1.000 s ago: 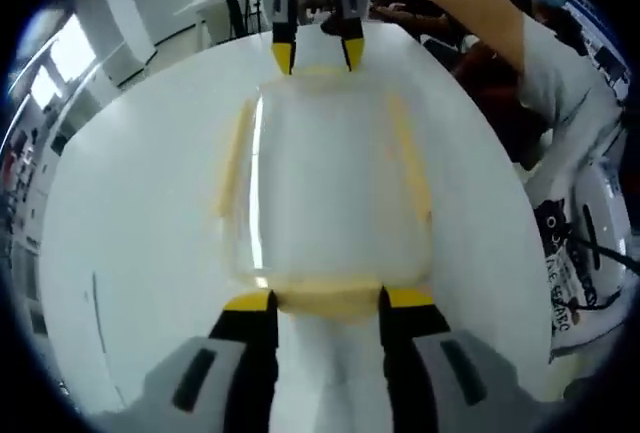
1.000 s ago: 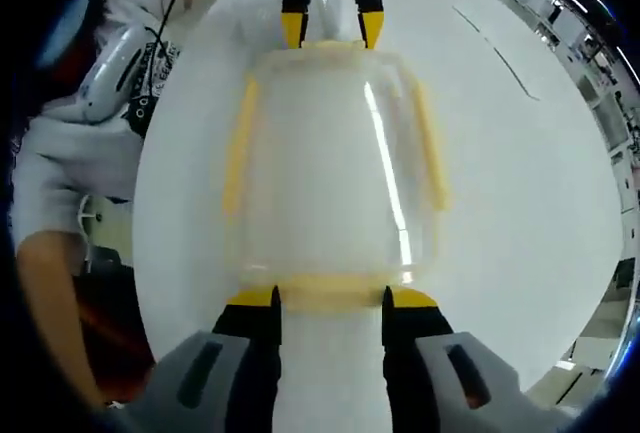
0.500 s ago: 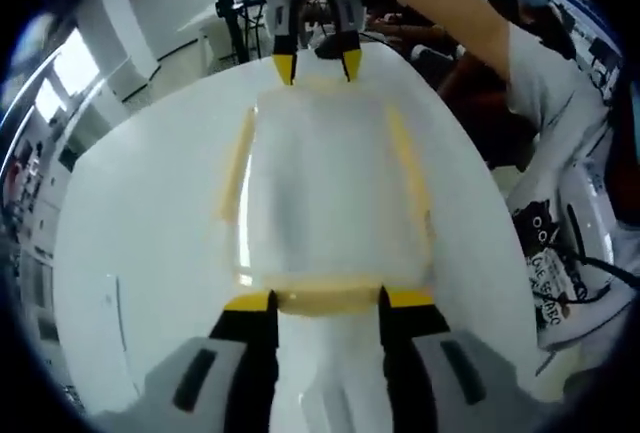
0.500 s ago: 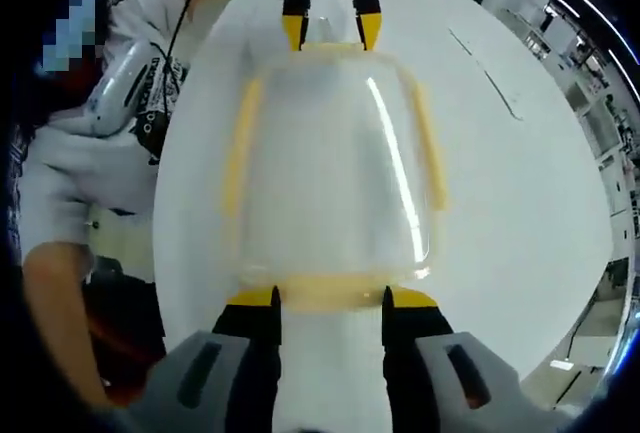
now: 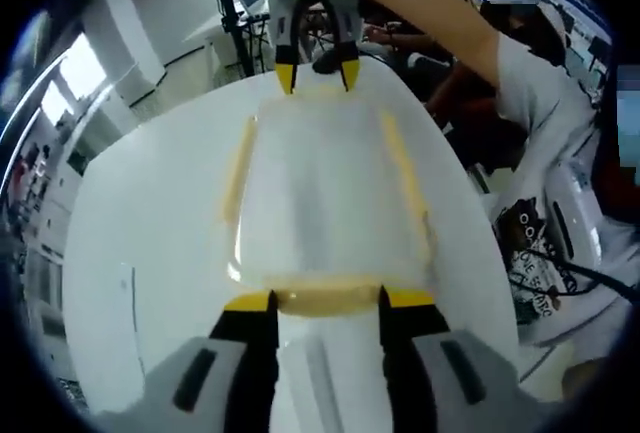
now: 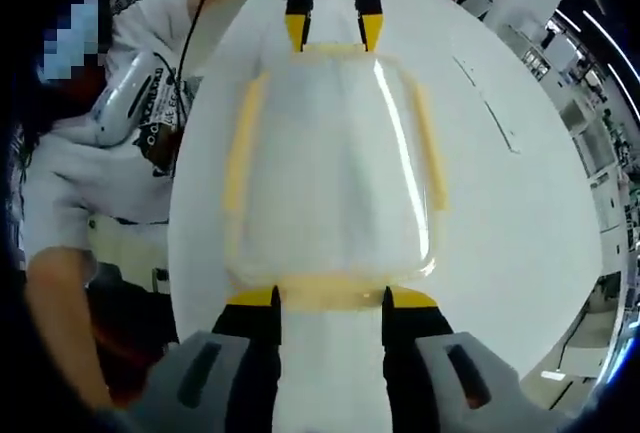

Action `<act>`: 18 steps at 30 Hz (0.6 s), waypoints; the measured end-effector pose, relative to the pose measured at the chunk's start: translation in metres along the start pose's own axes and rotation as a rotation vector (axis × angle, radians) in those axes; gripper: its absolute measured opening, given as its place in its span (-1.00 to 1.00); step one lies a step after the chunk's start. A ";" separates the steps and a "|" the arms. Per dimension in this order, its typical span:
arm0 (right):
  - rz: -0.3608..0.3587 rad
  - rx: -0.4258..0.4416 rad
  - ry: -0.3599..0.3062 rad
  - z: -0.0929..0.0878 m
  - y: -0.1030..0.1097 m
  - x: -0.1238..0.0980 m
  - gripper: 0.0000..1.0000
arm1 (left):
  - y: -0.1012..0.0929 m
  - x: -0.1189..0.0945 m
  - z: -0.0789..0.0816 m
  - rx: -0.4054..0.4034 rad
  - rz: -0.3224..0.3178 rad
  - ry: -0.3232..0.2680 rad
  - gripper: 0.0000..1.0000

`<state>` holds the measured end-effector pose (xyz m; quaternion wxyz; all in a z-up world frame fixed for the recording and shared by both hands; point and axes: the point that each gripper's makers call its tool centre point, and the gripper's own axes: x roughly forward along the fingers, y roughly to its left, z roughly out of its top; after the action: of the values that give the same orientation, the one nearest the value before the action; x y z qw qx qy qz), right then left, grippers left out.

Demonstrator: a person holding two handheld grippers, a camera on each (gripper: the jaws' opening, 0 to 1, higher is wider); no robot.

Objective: Snap each plastic latch of the storage box into its locked position after aligning the lid with the box until every specified latch is closed and the lid sits flush.

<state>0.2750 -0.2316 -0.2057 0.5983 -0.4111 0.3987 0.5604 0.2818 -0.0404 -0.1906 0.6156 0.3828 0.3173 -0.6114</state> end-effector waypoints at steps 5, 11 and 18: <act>0.009 -0.008 -0.005 0.016 0.003 0.000 -0.25 | -0.005 -0.012 -0.011 -0.010 0.007 -0.013 -0.23; 0.008 -0.032 -0.022 0.036 0.003 0.006 -0.24 | -0.009 -0.024 -0.027 -0.030 0.017 -0.014 -0.23; 0.012 -0.068 -0.036 0.062 0.003 0.015 -0.25 | -0.016 -0.037 -0.052 -0.057 0.039 -0.006 -0.23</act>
<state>0.2741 -0.1679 -0.1987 0.5877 -0.4188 0.3710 0.5844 0.2680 0.0243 -0.1862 0.6392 0.3693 0.3251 -0.5911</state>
